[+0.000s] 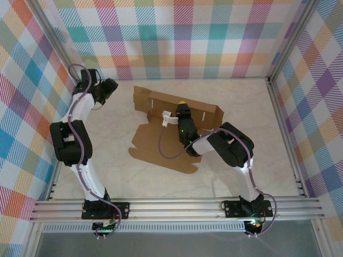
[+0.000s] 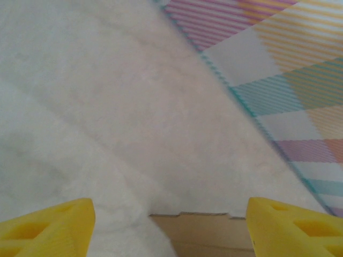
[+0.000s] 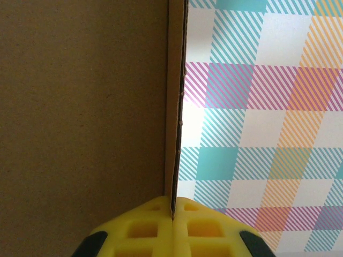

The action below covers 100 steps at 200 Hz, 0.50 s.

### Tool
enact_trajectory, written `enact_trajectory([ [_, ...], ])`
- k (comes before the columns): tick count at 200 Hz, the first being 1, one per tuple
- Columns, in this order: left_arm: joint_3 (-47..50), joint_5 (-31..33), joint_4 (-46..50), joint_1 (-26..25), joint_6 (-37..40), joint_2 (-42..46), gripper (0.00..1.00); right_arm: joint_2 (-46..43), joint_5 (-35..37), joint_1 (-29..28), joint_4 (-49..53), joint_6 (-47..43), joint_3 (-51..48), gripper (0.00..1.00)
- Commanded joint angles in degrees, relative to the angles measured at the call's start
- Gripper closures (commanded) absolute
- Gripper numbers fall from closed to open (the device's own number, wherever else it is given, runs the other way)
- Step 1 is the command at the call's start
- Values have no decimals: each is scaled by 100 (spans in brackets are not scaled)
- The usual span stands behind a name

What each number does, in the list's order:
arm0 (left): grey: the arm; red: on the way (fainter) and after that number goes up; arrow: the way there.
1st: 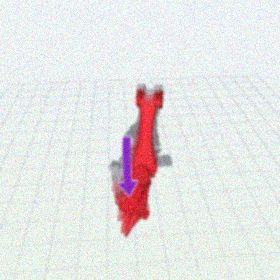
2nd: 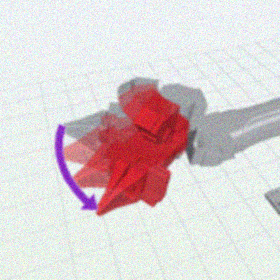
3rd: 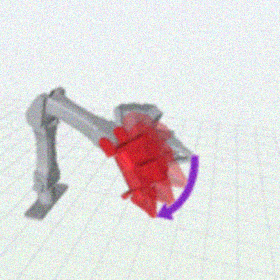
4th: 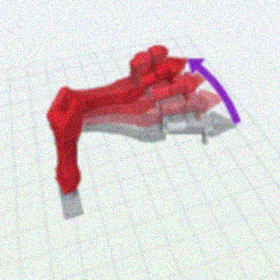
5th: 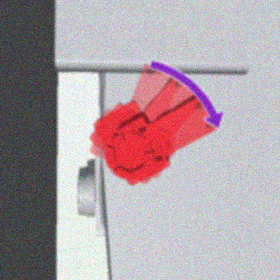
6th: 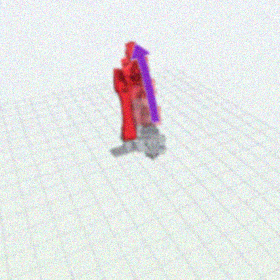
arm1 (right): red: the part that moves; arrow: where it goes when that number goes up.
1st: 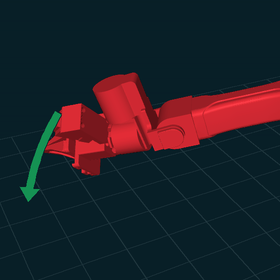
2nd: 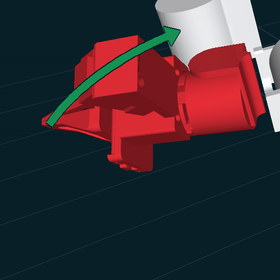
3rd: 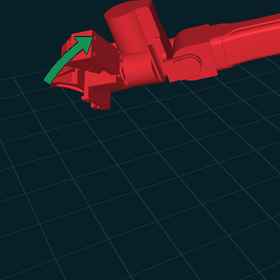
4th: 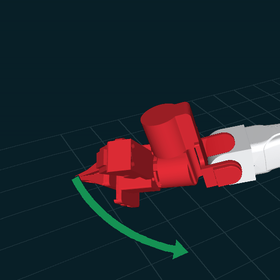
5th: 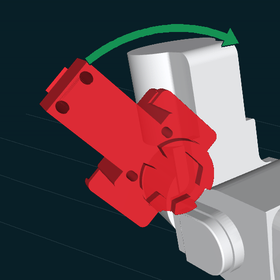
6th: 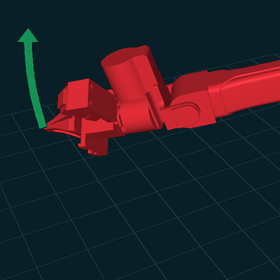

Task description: Fold the paper box

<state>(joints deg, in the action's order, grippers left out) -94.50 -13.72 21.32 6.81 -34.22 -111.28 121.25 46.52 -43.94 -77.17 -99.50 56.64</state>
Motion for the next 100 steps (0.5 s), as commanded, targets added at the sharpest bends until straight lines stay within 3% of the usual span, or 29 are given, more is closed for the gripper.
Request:
enact_trajectory([
  [1,-808,-324,566,-102,783,-324,24,65,85,-40,-343,-60,-39,100],
  [25,-1506,-508,875,-254,1234,-662,20,27,95,-74,-343,-52,-39,100],
  [58,-2817,-648,1637,-346,1192,-1618,19,-14,142,-147,-343,-4,-63,100],
  [100,-4447,-1320,2221,-408,1216,-2832,26,-92,231,-237,-343,42,-108,100],
])
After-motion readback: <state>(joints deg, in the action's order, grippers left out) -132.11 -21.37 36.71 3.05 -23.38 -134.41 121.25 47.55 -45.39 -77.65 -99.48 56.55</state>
